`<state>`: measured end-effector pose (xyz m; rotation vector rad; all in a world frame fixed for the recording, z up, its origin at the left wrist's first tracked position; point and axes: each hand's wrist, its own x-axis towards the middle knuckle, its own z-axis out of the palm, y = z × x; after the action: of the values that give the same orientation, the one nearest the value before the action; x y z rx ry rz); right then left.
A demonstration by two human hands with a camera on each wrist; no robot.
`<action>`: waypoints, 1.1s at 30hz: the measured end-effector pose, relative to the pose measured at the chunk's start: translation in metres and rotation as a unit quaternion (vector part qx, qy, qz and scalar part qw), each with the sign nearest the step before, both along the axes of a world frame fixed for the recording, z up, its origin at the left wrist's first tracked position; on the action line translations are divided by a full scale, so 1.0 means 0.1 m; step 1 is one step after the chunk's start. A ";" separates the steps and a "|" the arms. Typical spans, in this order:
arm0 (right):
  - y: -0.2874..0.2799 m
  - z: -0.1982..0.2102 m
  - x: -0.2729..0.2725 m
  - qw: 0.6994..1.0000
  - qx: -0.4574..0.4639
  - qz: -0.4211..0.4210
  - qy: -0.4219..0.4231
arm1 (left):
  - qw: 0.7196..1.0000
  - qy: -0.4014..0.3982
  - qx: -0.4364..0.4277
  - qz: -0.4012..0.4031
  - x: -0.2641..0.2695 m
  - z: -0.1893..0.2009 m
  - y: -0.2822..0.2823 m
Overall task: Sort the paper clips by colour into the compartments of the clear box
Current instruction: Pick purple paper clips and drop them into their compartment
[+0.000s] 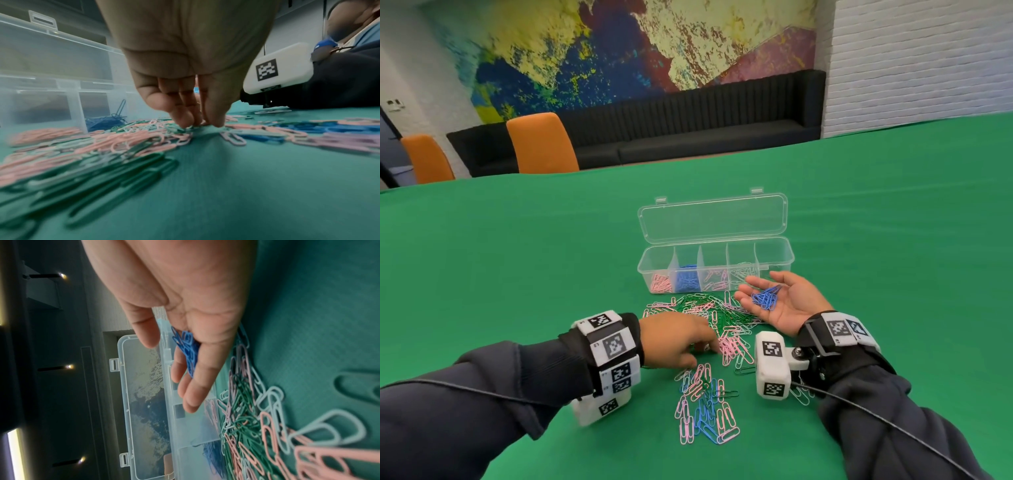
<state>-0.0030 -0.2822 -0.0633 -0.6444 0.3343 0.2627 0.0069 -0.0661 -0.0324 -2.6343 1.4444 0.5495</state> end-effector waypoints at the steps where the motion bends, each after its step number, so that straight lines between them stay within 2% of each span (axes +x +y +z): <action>1: 0.00 0.00 0.00 1.000 0.000 -0.001 -0.001 | 1.000 -0.018 -0.002 0.006 0.02 0.00 0.00; 3: -0.01 0.00 0.00 1.000 0.000 -0.002 -0.001 | 0.999 -0.026 -0.028 0.010 0.05 0.03 0.03; 6: -0.01 -0.01 0.01 1.000 0.001 -0.002 -0.002 | 0.997 0.035 -0.063 -0.032 0.04 0.07 0.12; 9: -0.01 -0.01 0.01 1.000 -0.003 -0.003 -0.003 | 0.994 0.080 0.003 -0.070 -0.02 0.05 0.19; 12: 0.00 0.00 0.00 1.000 -0.002 -0.003 -0.004 | 0.996 0.064 0.013 -0.055 -0.02 -0.02 0.18; 18: -0.02 0.00 -0.01 1.000 0.003 -0.006 -0.005 | 0.999 0.006 -0.037 0.007 0.12 -0.03 0.11; 22: -0.02 0.00 0.00 1.000 0.001 -0.007 -0.004 | 0.993 -0.064 -0.084 0.049 0.19 0.01 0.11; 25: -0.02 0.00 0.01 1.000 0.001 -0.008 -0.008 | 0.992 -0.068 -0.105 0.018 0.19 0.01 0.17; 28: -0.02 0.01 0.00 1.000 0.002 -0.010 -0.011 | 0.997 -0.020 -0.063 -0.027 0.10 -0.02 0.17; 33: -0.02 0.01 0.00 1.000 -0.002 -0.011 -0.012 | 0.999 -0.035 -0.029 -0.029 0.05 -0.07 0.09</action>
<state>-0.0032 -0.2845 -0.0628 -0.6460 0.3196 0.2333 0.0120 -0.0570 -0.0399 -2.6177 1.5323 0.4101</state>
